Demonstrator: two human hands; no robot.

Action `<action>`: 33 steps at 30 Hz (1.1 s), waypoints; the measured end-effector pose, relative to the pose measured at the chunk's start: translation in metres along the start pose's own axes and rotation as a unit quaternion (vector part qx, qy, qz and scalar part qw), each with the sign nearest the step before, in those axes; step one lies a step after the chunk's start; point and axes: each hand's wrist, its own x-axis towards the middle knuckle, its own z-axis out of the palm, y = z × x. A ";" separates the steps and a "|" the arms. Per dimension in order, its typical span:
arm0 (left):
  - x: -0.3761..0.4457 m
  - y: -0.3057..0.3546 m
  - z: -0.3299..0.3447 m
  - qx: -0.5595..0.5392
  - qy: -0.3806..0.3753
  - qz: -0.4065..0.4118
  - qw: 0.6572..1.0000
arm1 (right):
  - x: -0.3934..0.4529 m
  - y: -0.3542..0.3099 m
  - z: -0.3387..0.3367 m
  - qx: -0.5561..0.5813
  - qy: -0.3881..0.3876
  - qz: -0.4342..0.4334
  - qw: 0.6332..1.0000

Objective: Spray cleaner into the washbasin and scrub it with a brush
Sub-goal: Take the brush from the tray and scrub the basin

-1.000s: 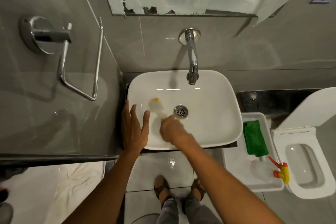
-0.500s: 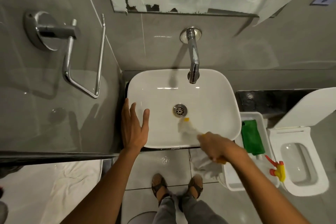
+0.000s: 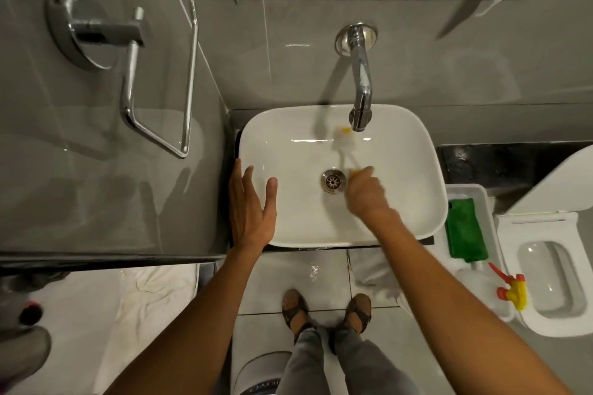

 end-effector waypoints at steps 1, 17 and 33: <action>0.000 0.000 0.000 -0.003 0.000 -0.002 1.000 | 0.009 0.017 -0.013 -0.010 0.010 0.020 1.000; -0.001 -0.002 0.002 -0.024 0.014 0.006 1.000 | -0.113 -0.019 0.000 0.004 -0.337 -0.130 0.933; 0.004 0.057 -0.025 0.026 0.081 0.142 0.986 | -0.103 0.045 -0.003 0.260 -0.070 -0.099 0.958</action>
